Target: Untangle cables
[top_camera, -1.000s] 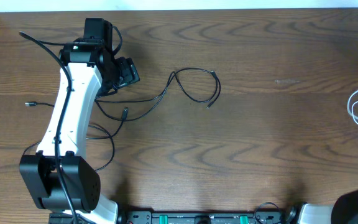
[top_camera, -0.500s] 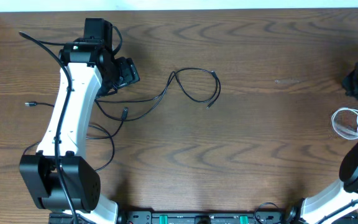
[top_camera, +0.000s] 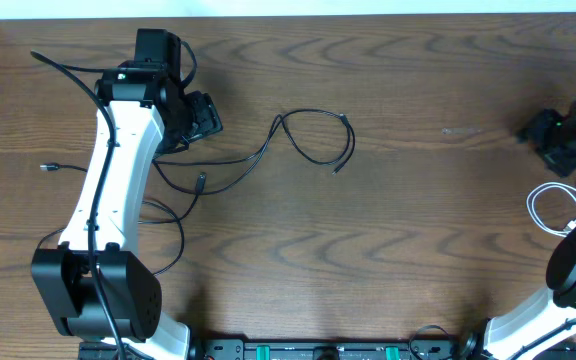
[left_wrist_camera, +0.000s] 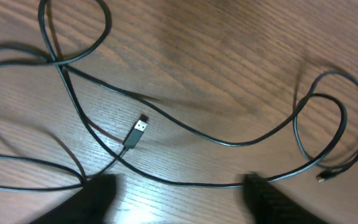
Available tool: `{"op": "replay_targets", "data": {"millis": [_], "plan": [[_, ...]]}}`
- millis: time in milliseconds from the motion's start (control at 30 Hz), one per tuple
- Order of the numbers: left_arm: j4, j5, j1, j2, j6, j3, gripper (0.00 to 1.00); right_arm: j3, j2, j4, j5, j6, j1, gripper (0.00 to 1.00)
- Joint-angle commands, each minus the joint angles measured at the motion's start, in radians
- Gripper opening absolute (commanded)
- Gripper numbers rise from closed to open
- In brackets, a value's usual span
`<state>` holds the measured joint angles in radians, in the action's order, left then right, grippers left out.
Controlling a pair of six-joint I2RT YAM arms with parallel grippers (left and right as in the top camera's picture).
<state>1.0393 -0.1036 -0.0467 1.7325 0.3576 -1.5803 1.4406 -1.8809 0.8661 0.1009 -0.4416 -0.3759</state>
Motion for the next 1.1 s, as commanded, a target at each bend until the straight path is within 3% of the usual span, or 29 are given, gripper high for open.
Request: {"op": "replay_targets", "data": {"millis": [0,333,433,567,700,833,1067], "plan": [[-0.002,-0.002,-0.001,0.013,-0.012,0.008,0.07,0.001,-0.012,0.000,0.198,0.065,0.077,0.71],[-0.006,0.056,-0.001,0.013,-0.013,0.029,0.12,0.001,-0.021,-0.141,0.288,0.060,0.433,0.73],[-0.008,0.078,0.000,0.013,-0.013,0.048,0.16,0.001,-0.040,-0.262,0.366,0.036,0.571,0.73],[-0.010,0.078,0.000,0.013,-0.013,0.070,0.17,0.001,-0.082,-0.415,0.361,-0.011,0.726,0.74],[-0.009,0.077,-0.001,0.013,-0.013,0.091,0.24,0.001,-0.133,-0.580,0.317,-0.011,0.863,0.74],[0.005,0.056,-0.001,0.013,-0.013,0.105,0.33,0.001,-0.178,-0.635,0.179,-0.011,0.944,0.73],[0.010,-0.017,-0.022,0.013,-0.029,0.105,0.34,0.001,-0.186,-0.615,0.047,-0.011,0.915,0.73]]}}
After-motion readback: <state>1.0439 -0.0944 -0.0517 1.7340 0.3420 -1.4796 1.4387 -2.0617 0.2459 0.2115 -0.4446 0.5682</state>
